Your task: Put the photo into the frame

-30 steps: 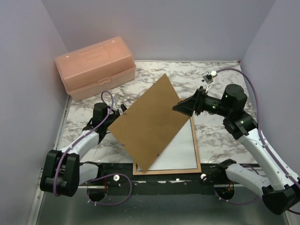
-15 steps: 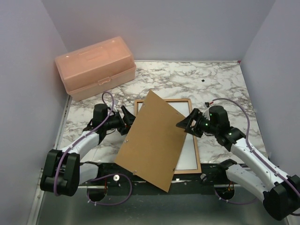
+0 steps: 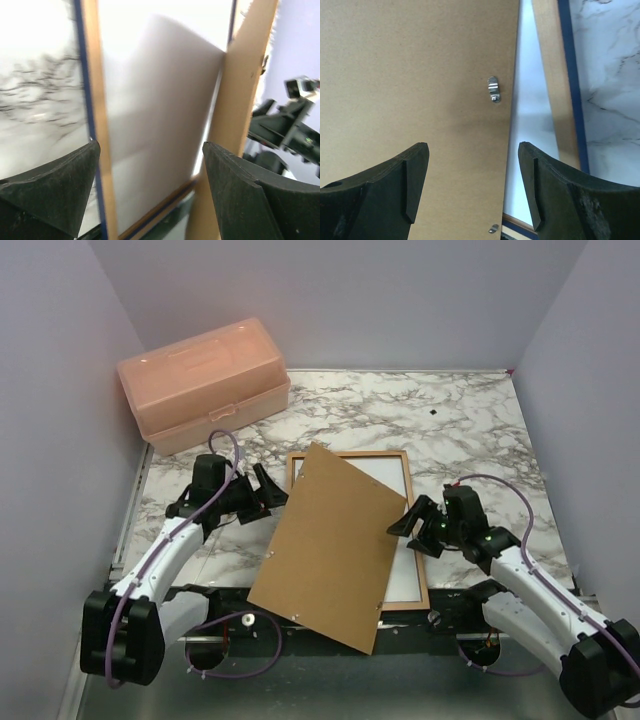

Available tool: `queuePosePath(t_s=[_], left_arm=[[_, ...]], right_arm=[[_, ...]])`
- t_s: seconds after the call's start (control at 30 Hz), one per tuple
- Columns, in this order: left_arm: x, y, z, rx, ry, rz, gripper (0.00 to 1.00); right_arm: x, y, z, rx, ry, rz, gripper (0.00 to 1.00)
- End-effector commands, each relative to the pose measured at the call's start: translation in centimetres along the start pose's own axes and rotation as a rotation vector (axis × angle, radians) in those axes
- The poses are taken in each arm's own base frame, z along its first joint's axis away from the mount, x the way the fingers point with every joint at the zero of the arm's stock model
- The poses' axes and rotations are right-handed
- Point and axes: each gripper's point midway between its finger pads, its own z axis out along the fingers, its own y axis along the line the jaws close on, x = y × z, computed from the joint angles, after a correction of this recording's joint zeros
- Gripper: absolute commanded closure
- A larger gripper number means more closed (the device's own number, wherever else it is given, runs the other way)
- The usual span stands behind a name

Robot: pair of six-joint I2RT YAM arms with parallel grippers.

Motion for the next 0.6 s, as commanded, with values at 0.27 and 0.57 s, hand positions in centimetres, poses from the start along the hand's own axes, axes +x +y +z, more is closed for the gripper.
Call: queuePosePath(t_s=[0.27,0.57], left_arm=[[-3.0,6.8,-5.8,-0.535,-0.235,0.068,0.12],[-0.5,4.9,-0.8,-0.270,-0.044,0.027,0.17]], right_arm=[[1.0,-3.0,2.5,0.073,0.061,-0.059,0.21],[1.6,-3.2,3.3,0.041,0.066,-0.004,0.21]])
